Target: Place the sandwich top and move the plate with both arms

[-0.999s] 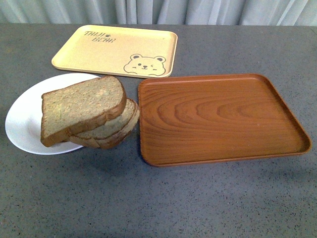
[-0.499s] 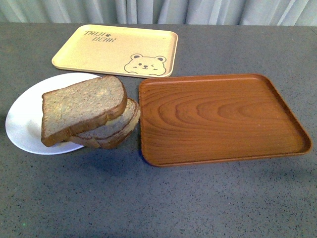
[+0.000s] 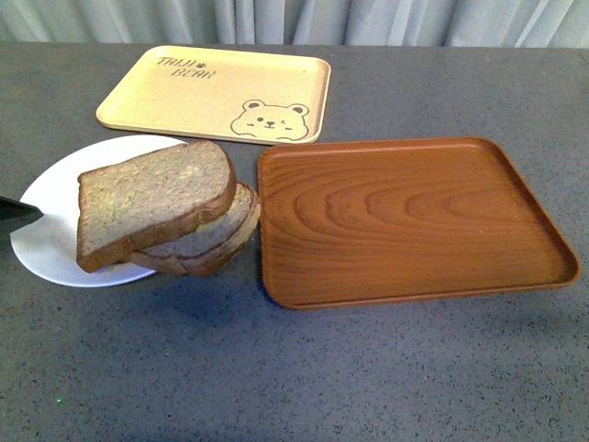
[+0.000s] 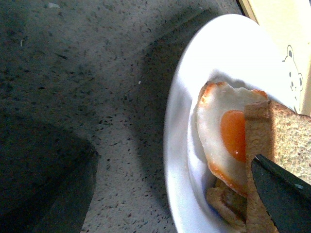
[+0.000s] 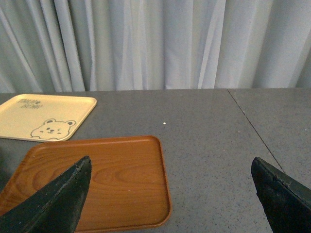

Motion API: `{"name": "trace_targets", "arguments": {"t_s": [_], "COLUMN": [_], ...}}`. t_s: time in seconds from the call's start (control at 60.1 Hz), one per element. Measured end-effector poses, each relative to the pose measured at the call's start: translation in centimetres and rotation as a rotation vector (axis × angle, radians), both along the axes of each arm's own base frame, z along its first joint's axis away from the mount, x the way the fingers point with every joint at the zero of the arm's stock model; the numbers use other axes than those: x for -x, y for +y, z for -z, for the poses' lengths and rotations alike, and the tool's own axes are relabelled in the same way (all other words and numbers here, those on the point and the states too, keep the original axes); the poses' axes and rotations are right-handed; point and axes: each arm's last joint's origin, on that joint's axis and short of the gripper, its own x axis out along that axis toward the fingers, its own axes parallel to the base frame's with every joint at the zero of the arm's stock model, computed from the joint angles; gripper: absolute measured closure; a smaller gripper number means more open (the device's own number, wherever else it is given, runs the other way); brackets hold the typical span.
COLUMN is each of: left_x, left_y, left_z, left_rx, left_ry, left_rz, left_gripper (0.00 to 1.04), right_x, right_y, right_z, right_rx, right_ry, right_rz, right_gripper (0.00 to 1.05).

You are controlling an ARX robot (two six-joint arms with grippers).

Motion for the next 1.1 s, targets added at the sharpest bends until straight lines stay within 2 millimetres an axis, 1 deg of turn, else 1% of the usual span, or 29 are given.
{"name": "trace_targets", "arguments": {"t_s": [0.133,0.366,0.566,0.766,0.799,0.882,0.915,0.999,1.099], "left_x": [-0.4,-0.6,-0.5,0.3,0.4,0.7,0.8,0.9,1.1], "left_y": [-0.7,-1.2,-1.3,-1.7,-1.8,-1.9,-1.9,-1.8,-1.7], "left_z": [0.2,0.6,1.3,2.1,2.2,2.2,2.1,1.9,1.6], "left_rx": [0.011,0.035,0.066,0.116,0.115,0.132,0.155,0.205,0.231], "left_ry": [0.001,0.000,0.014,0.037,0.035,0.033,0.037,0.041,0.038], "left_rz": [0.002,0.000,-0.019,-0.021,-0.015,-0.014,-0.020,-0.038,-0.047], "left_gripper": [0.09,0.10,0.42,0.74,0.78,0.92,0.96,1.02,1.02], "right_x": [0.0,0.0,0.0,0.0,0.0,0.0,0.0,0.0,0.0], "right_y": [0.0,0.0,0.0,0.0,0.0,0.0,0.0,0.0,0.0], "right_z": [0.0,0.0,0.0,0.0,0.0,0.0,0.0,0.0,0.0], "right_rx": [0.000,0.000,0.000,0.000,0.000,0.000,0.000,0.000,0.000], "right_ry": [0.000,0.000,0.000,0.000,0.000,0.000,0.000,0.000,0.000], "right_rz": [0.000,0.000,0.000,0.000,0.000,0.000,0.000,0.000,0.000], "right_gripper": [0.09,0.09,0.09,0.09,0.09,0.09,0.09,0.09,0.09]}}
